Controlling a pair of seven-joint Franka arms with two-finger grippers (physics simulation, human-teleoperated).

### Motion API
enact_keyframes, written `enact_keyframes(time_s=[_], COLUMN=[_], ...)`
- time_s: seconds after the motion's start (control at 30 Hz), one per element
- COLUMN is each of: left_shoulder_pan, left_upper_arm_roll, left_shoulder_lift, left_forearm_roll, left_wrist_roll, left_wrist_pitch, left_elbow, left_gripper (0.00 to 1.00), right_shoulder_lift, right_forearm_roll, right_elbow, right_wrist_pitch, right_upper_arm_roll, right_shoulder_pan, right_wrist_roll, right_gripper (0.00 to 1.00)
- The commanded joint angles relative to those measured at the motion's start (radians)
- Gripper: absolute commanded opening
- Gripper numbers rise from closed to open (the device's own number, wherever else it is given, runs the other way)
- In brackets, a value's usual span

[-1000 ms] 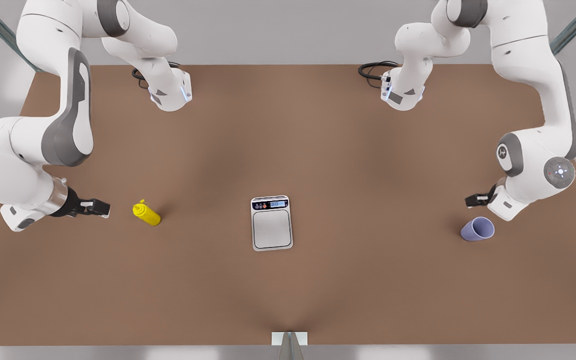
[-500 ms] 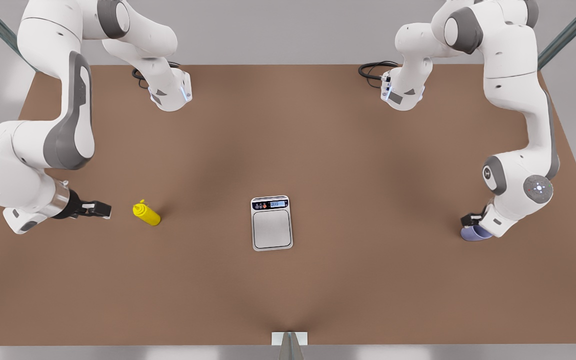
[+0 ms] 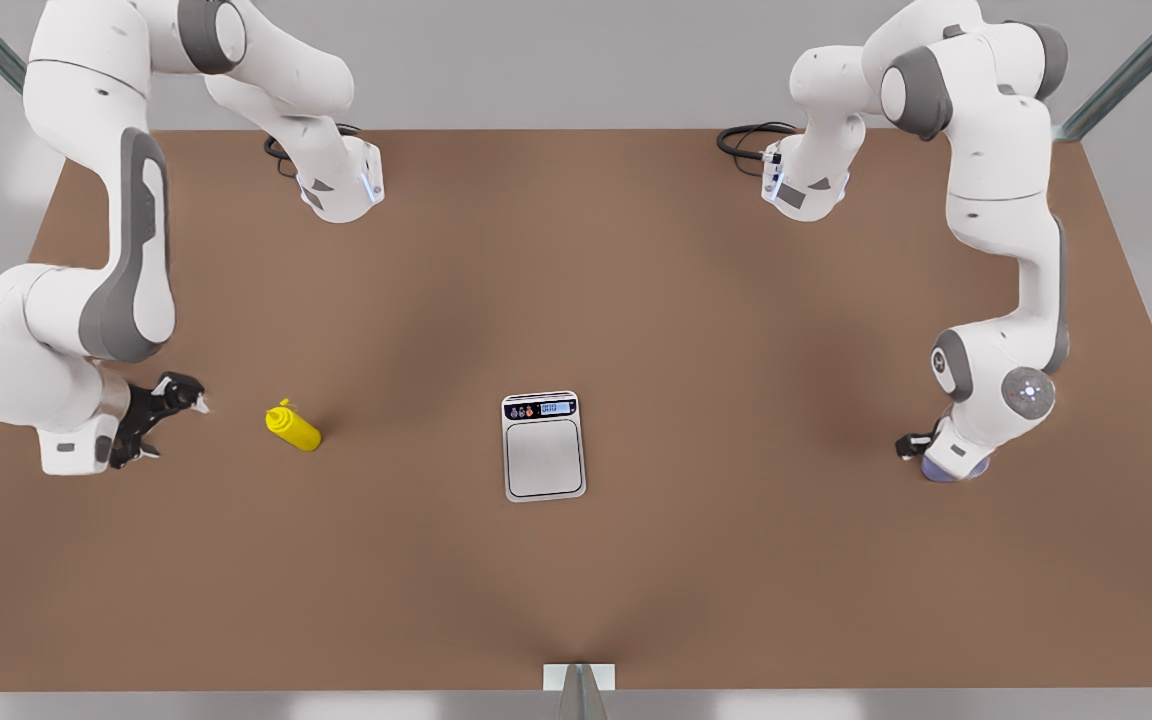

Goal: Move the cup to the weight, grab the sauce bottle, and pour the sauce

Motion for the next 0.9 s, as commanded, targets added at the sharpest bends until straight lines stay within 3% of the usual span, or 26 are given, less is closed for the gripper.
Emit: enact_keyframes(time_s=[0.0, 0.1, 0.17, 0.23, 0.4, 0.53, 0.77, 0.87], left_shoulder_pan=[0.000, -0.002, -0.003, -0.003, -0.003, -0.003, -0.023, -0.106], left_upper_arm_roll=[0.000, 0.000, 0.002, 0.002, 0.002, 0.002, -0.014, -0.049], left_shoulder_lift=[0.000, 0.008, 0.031, 0.030, 0.028, 0.028, -0.029, -0.070], left_forearm_roll=[-0.001, -0.001, -0.001, 0.001, 0.001, 0.001, 0.001, -0.001], left_wrist_roll=[0.000, 0.001, 0.001, 0.001, 0.003, 0.003, -0.086, -0.258], left_wrist_pitch=[0.000, 0.005, 0.011, 0.011, 0.000, -0.003, -0.077, -0.121], left_elbow=[0.000, 0.003, 0.005, 0.006, 0.022, 0.028, 0.049, 0.048], left_gripper=[0.50, 0.32, 0.30, 0.21, 0.21, 0.21, 0.21, 0.21], right_shoulder_lift=[0.000, 0.018, 0.043, 0.060, 0.215, 0.282, 0.408, 0.406], right_forearm_roll=[0.008, 0.117, 0.235, 0.341, 0.559, 0.582, 0.747, 0.804], right_elbow=[-0.009, -0.058, -0.100, -0.138, -0.132, -0.124, -0.097, -0.164], right_wrist_pitch=[0.011, 0.067, 0.068, 0.059, -0.007, -0.085, -0.151, -0.142], right_upper_arm_roll=[0.000, 0.000, -0.002, 0.000, 0.000, 0.000, 0.000, 0.000], right_shoulder_pan=[-0.007, -0.082, -0.141, -0.190, -0.280, -0.323, -0.359, -0.372], right_wrist_roll=[-0.042, -0.405, -0.609, -0.770, -1.084, -1.228, -1.337, -1.380], right_gripper=[1.00, 1.00, 1.00, 1.00, 1.00, 1.00, 1.00, 1.00])
